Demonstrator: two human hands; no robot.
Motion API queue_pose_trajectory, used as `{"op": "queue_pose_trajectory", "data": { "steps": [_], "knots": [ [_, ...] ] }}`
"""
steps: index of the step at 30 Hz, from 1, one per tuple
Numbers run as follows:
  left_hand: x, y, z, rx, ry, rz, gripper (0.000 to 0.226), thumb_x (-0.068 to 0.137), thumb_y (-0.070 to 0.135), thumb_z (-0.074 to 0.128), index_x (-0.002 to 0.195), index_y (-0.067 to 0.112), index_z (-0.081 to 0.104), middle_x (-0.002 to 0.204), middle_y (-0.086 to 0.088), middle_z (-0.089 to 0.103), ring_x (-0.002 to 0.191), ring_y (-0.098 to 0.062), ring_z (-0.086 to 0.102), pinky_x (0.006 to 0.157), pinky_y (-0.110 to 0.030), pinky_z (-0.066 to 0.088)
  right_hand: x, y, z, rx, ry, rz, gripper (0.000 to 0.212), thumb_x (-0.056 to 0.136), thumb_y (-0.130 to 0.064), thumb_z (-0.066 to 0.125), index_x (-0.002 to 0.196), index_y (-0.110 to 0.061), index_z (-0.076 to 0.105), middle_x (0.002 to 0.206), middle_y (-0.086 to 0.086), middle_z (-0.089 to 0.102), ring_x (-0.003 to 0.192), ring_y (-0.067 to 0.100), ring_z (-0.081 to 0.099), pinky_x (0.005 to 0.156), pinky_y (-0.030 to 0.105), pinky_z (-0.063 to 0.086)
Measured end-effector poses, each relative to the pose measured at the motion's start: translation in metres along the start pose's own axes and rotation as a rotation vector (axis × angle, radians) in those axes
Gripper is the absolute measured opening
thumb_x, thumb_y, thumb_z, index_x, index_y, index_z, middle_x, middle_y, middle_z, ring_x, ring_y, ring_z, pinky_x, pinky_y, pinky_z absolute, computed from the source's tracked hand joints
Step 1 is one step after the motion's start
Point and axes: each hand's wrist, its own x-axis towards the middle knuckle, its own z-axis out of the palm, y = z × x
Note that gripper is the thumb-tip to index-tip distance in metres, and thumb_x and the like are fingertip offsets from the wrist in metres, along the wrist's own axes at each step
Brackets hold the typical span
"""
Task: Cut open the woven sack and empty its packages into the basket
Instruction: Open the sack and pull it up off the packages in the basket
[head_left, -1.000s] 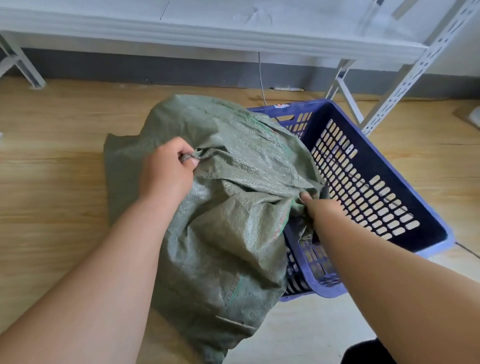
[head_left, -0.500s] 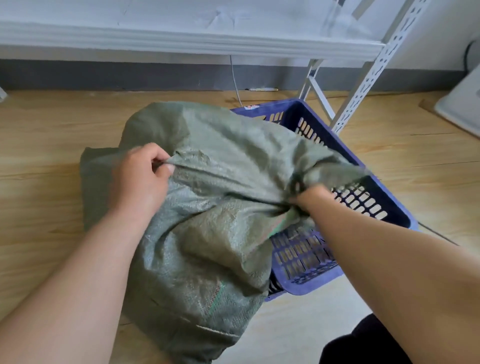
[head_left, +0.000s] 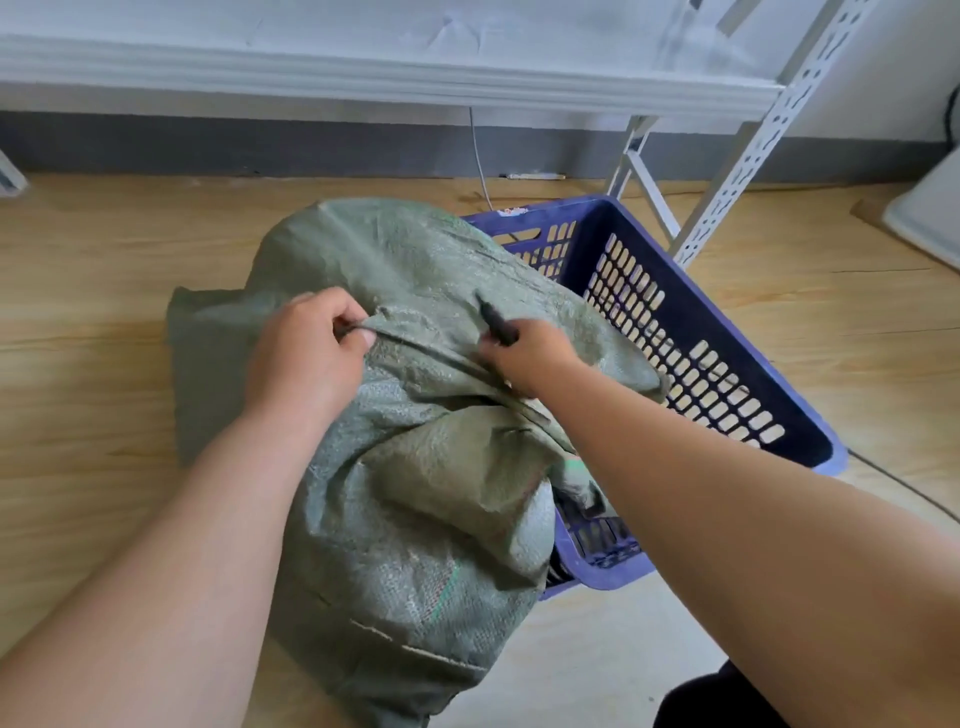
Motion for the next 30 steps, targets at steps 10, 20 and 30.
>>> {"op": "queue_pose_trajectory", "data": {
  "steps": [10,20,30],
  "knots": [
    [0.01,-0.024,-0.046,-0.846,-0.228,-0.467,0.019,0.087,0.009,0.068,0.103,0.017,0.06,0.093,-0.002,0.067,0.084,-0.015,0.066,0.074,-0.028,0.054,-0.008,-0.072,0.048,0.238,0.025,-0.195,0.021,0.078,-0.028,0.077,0.073,-0.019,0.058,0.069,-0.002,0.059,0.069,0.021,0.057,0.065,0.031,0.047],
    [-0.004,-0.147,-0.013,-0.416,-0.167,-1.083,0.073,0.099,0.056,0.022,0.147,0.001,0.032,0.153,-0.019,0.033,0.138,-0.035,0.036,0.112,-0.047,0.032,0.004,-0.06,0.015,0.864,0.466,0.139,0.022,0.084,-0.02,0.067,0.07,-0.025,0.051,0.071,-0.003,0.055,0.064,0.017,0.053,0.068,0.032,0.047],
    [0.013,-0.118,-0.016,-0.661,0.118,-0.808,0.02,0.098,0.028,0.051,0.103,0.012,0.062,0.1,-0.008,0.061,0.093,-0.022,0.056,0.083,-0.031,0.044,-0.001,-0.067,-0.003,0.531,0.509,0.069,0.032,0.083,-0.01,0.051,0.106,-0.028,0.063,0.099,0.003,0.064,0.09,0.025,0.062,0.079,0.034,0.053]
  ]
}}
